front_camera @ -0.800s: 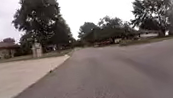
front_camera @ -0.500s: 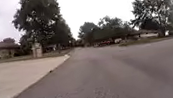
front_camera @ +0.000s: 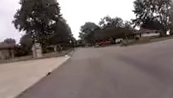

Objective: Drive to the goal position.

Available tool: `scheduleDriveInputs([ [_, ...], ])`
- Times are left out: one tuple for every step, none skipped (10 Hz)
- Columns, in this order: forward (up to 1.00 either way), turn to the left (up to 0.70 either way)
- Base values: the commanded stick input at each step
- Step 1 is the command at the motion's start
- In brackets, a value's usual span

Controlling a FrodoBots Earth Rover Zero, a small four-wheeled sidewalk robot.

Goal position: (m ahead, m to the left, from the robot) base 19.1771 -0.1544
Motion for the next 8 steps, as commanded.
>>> scheduleDriveInputs([
  [0.66, 0.0],
  [0.66, 0.0],
  [0.66, 0.0],
  [0.66, 0.0],
  [0.66, 0.0],
  [0.66, 0.0],
  [0.66, 0.0],
  [0.67, 0.0],
])
